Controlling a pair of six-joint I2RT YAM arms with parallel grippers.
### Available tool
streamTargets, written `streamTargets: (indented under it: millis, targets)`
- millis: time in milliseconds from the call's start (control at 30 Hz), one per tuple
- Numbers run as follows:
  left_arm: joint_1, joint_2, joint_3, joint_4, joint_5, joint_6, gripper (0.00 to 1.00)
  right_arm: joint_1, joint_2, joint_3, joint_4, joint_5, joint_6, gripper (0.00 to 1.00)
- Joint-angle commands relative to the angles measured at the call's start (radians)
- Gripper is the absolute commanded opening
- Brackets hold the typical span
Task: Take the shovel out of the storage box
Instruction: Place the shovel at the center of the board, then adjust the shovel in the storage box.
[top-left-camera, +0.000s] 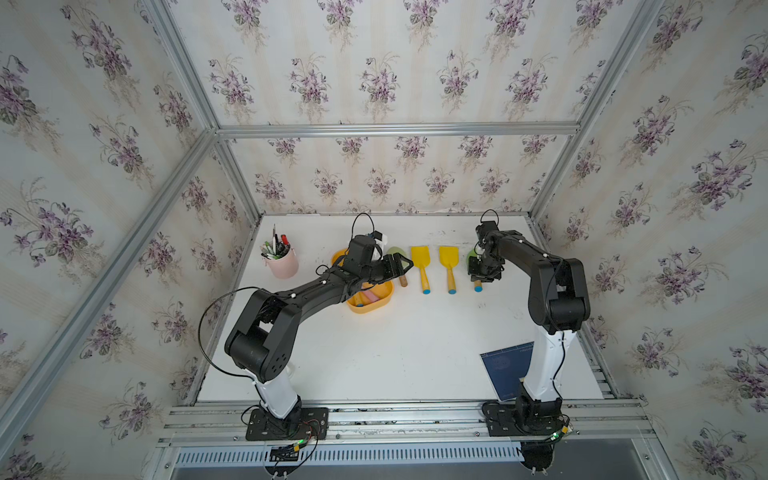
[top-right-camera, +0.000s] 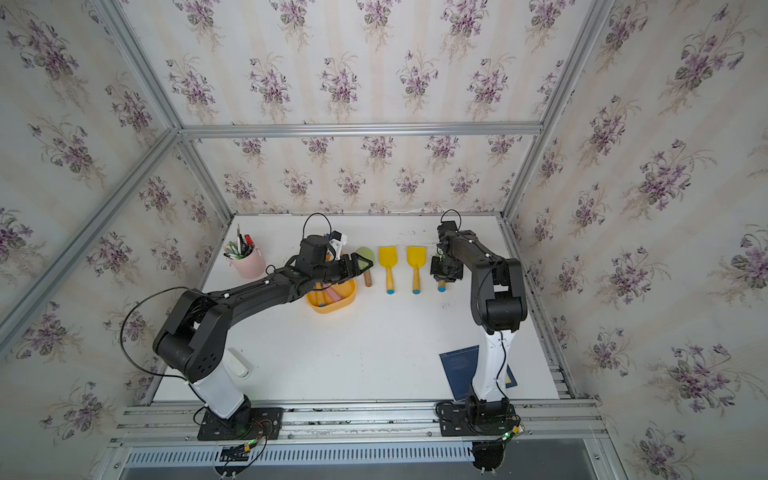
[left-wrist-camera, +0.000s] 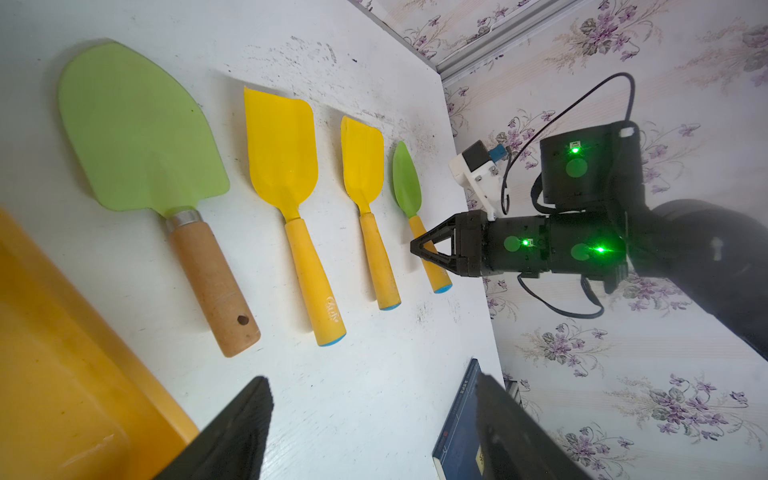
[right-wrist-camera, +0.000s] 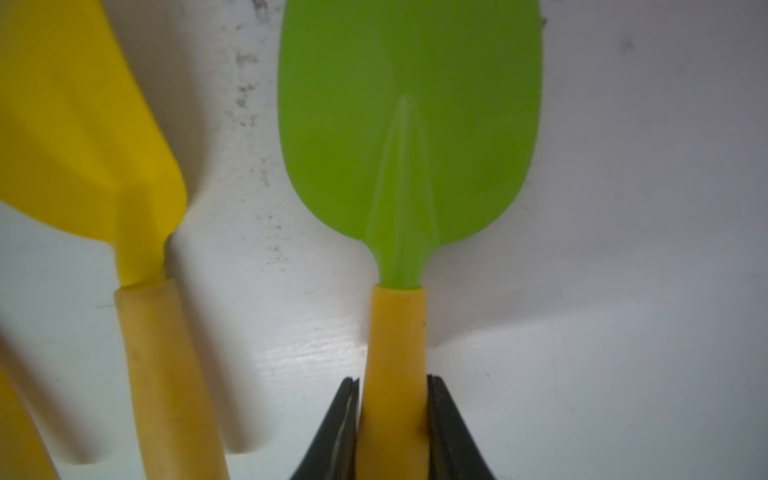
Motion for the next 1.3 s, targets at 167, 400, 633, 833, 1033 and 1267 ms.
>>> streamTargets:
  millis: [167,400,633,833,1033,1267]
  targets:
    - [0.0,-0.015,-0.004,-0.014,-0.012,0.028,0.77,0.002,0.026,0.013,0.001,-0.02,-0.031,0.22]
    - [0.001,-0.025,-0.011,-0.015,-0.016,0.028,0.77,0.002,0.015,-0.025,0.006,0.015,-0.033,0.35]
    - [0.002,-0.037,-0.02,-0.022,-0.019,0.032,0.76,0.001,0.015,-0.031,0.005,0.018,-0.025,0.38]
    - [0.019,-0.048,-0.028,-0.04,-0.01,0.041,0.77,0.001,-0.06,-0.027,-0.001,-0.006,-0.018,0.5]
    - [0.118,-0.112,-0.068,-0.105,0.044,0.076,0.76,0.024,-0.192,0.012,-0.05,0.026,0.018,0.53]
    - [0.304,-0.246,-0.05,-0.493,-0.019,0.326,0.73,0.261,-0.244,0.189,-0.073,-0.031,0.098,0.52]
